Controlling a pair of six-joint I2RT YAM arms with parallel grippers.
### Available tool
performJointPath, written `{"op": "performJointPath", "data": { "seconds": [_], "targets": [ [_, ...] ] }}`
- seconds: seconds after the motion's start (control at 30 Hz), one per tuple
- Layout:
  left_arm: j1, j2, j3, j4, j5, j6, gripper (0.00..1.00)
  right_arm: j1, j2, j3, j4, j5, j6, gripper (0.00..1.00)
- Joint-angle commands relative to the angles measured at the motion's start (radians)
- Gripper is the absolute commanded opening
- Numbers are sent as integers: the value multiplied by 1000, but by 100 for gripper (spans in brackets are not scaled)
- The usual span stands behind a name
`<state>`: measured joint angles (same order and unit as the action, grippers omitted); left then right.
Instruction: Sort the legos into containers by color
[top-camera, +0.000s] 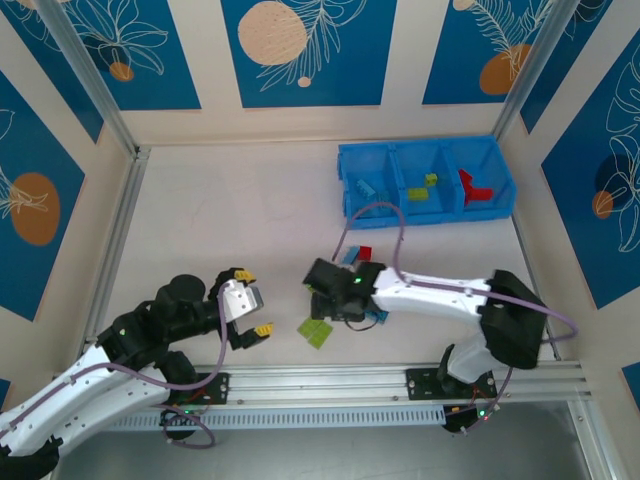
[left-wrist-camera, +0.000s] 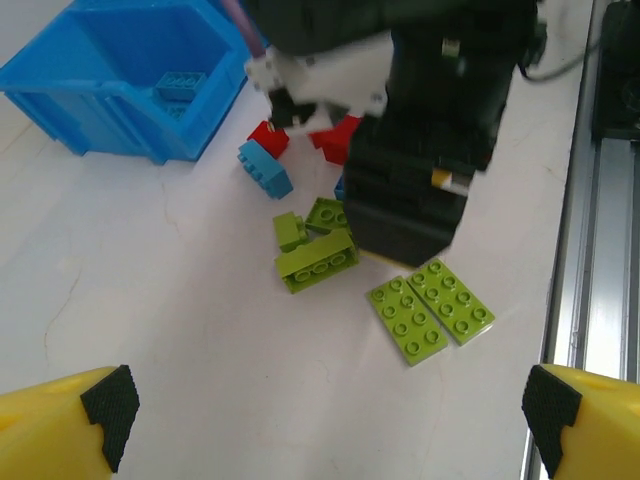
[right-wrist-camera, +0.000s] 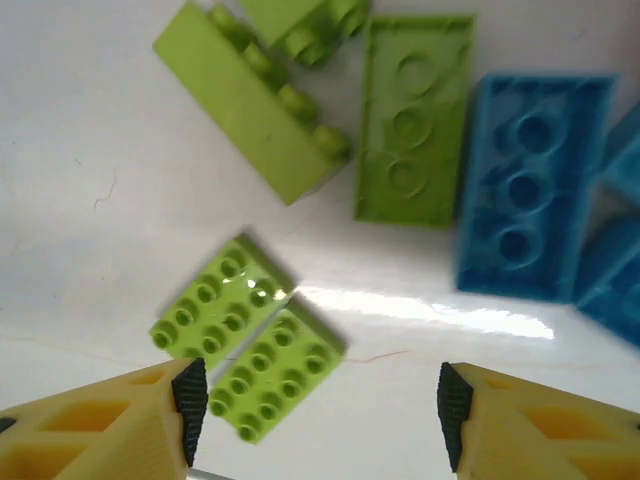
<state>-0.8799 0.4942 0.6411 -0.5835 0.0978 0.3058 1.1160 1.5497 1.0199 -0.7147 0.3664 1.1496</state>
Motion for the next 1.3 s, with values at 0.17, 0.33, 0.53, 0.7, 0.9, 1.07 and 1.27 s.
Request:
{"op": "performJointPath", "data": {
  "seconds": [0.17, 0.33, 0.53, 0.7, 0.9, 1.07, 1.27],
  "targets": [
    [9, -2, -6, 6, -29, -8, 100, 132, 191, 66, -107, 18, 261, 77],
    [8, 5, -6, 10, -23, -9, 100, 147, 230, 61, -71, -4, 256, 76],
    [9, 5, -5, 5, -30, -10, 100, 146, 270, 70, -101, 8, 259, 58],
    [9, 4, -6, 5, -30, -10, 100, 125, 230, 20, -92, 23, 260, 40],
    [9, 4, -6, 5, -29, -11, 100, 99, 175, -40, -59, 20, 254, 33],
    [9, 4, -6, 7, -17, -10, 100, 94, 20, -44, -106, 122, 227, 27],
    [10, 6, -4, 9, -11, -9, 100, -73, -238, -4, -175, 312, 39, 26]
  ]
}}
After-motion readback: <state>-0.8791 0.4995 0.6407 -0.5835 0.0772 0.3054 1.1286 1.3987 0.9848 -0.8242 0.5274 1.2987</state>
